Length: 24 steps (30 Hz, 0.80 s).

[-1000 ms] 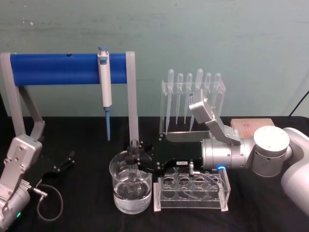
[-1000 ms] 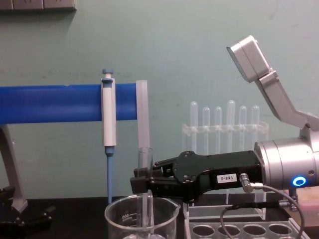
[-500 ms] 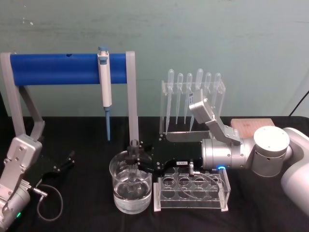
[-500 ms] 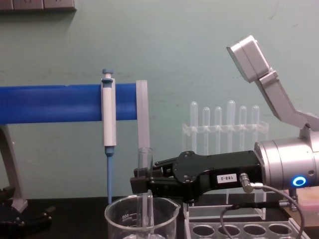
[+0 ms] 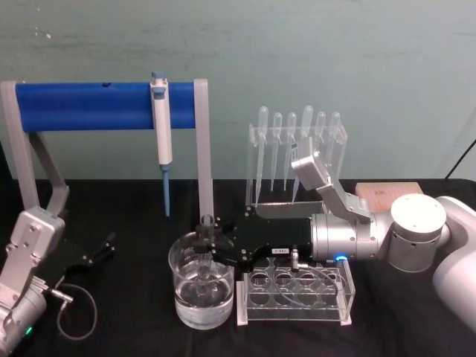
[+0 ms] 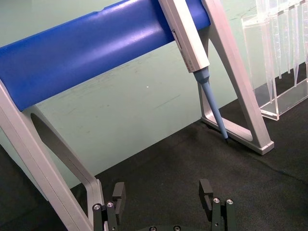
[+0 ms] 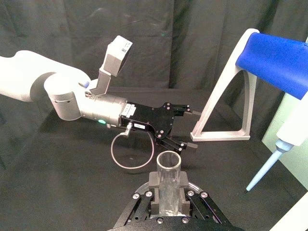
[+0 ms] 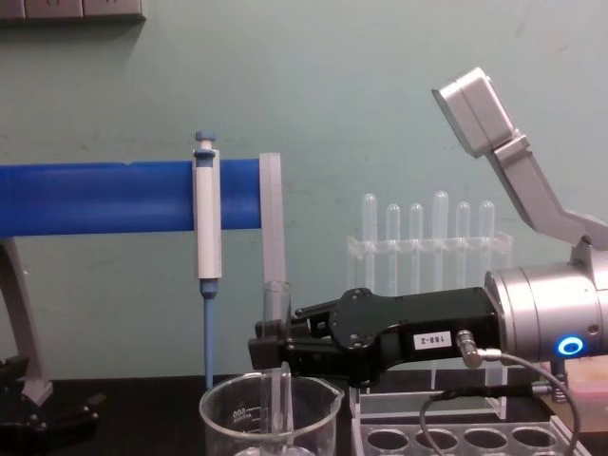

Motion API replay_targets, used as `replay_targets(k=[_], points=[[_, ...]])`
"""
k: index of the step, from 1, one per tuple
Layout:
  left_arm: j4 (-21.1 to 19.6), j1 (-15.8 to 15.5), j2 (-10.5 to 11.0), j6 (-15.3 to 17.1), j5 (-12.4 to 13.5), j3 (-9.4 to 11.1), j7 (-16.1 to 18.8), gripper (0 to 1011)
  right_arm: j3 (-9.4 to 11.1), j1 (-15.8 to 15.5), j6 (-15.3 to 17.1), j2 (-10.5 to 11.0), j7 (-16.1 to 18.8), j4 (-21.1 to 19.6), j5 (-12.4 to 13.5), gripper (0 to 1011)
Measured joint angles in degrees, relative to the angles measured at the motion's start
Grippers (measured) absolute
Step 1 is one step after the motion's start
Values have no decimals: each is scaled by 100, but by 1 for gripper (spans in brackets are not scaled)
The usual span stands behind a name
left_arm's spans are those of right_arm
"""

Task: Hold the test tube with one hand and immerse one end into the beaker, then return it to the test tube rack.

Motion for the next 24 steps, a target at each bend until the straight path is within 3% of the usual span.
replay_targets(k=[24], points=[[0, 0, 0, 0, 0, 0, 0, 1000, 0, 0, 0, 0, 0, 0, 0, 225]])
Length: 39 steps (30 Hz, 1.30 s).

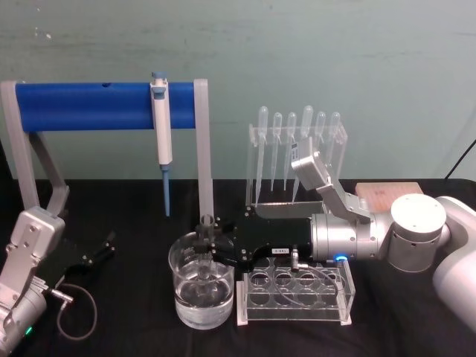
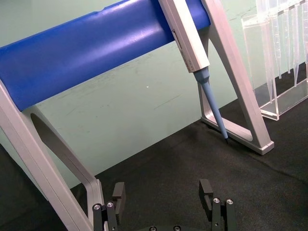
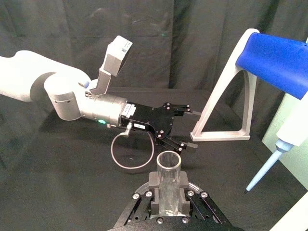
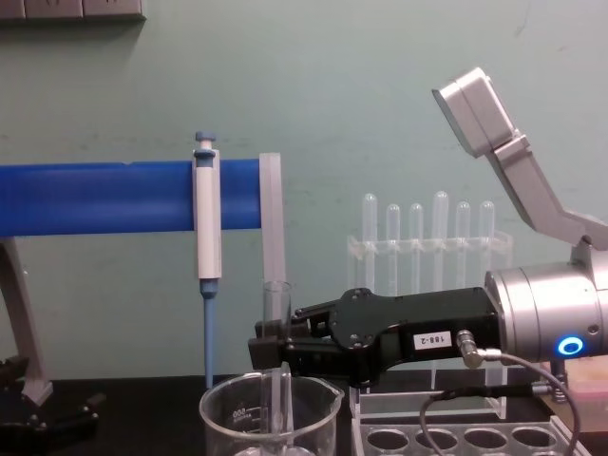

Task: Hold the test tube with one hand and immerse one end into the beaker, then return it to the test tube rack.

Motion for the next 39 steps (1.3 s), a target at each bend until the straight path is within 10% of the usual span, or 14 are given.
replay_targets(k=[13, 39], points=[[0, 0, 0, 0, 0, 0, 0, 1000, 40, -5, -5, 32, 38, -89, 27, 226], [0, 0, 0, 0, 0, 0, 0, 1000, 389, -44, 759, 1056, -372, -2158, 512, 225]])
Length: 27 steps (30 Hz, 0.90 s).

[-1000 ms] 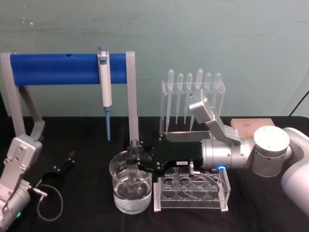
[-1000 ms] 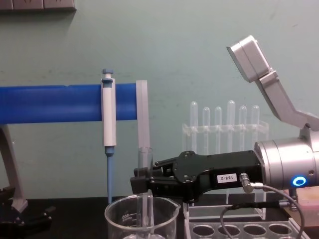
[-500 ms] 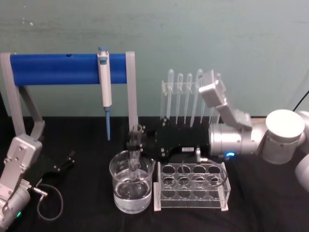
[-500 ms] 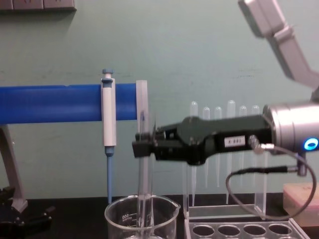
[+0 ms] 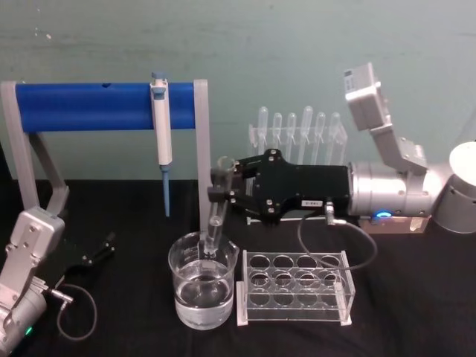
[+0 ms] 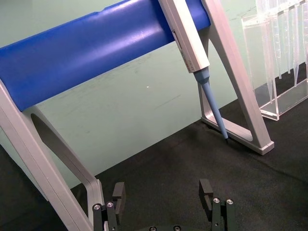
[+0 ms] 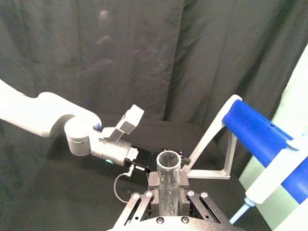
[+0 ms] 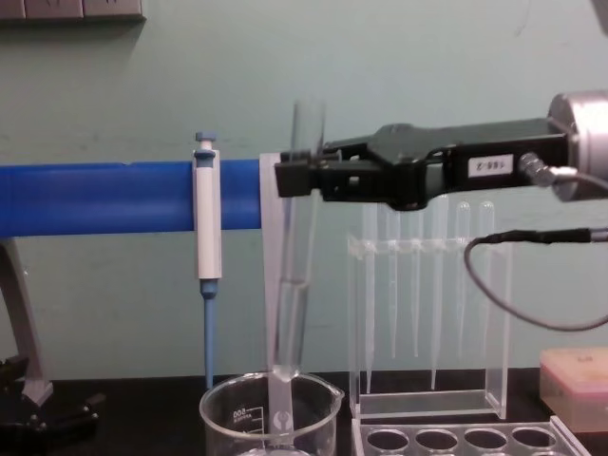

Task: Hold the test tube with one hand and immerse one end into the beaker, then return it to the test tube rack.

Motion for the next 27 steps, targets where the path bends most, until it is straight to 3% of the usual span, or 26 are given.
replay_targets(k=[11, 20, 27], points=[[0, 0, 0, 0, 0, 0, 0, 1000, 255, -375, 93, 621, -295, -734, 262, 225], [0, 0, 0, 0, 0, 0, 0, 1000, 593, -1020, 138, 1342, -654, -1481, 404, 225], [0, 0, 0, 0, 0, 0, 0, 1000, 798, -1436, -41, 1595, -769, -1609, 467, 225]])
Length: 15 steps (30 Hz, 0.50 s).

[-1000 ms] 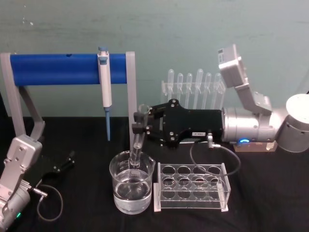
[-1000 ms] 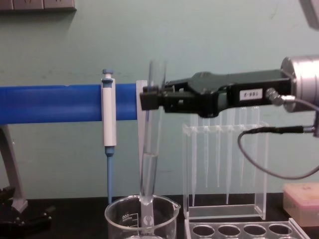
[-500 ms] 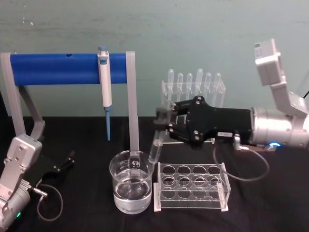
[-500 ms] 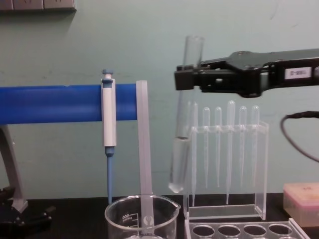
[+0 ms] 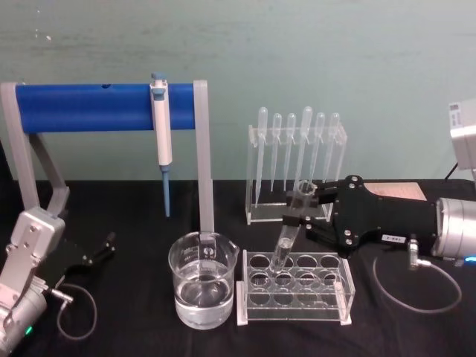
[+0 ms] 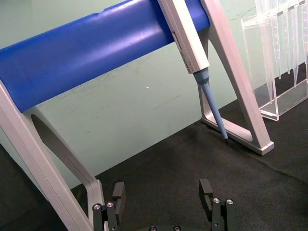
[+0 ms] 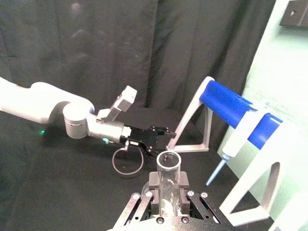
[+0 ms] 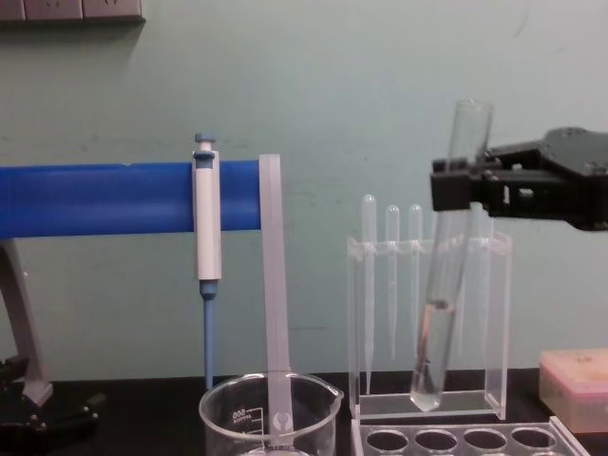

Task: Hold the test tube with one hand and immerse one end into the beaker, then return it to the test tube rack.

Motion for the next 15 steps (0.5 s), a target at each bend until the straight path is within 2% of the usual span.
replay_targets(k=[3, 5, 15], points=[[-1, 0, 0, -2, 0, -1, 0, 1000, 51, -115, -85, 33, -11, 68, -31, 225], [0, 0, 0, 1, 0, 0, 0, 1000, 38, -153, -159, -31, -7, 243, -98, 225], [0, 0, 0, 0, 0, -1, 0, 1000, -113, 46, -236, -484, 197, 713, -310, 226]])
